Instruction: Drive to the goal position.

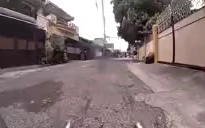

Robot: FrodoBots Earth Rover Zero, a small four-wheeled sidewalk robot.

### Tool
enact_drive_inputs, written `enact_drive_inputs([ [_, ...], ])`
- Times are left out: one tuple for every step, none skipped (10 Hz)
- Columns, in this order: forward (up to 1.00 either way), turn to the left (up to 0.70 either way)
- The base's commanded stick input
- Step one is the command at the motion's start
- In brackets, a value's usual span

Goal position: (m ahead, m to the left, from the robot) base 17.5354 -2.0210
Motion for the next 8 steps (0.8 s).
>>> enact_drive_inputs([
  [0.70,0.00],
  [0.70,0.00],
  [0.70,0.00],
  [0.70,0.00],
  [0.70,0.00],
  [0.70,0.00],
  [0.70,0.00],
  [0.70,0.00],
])
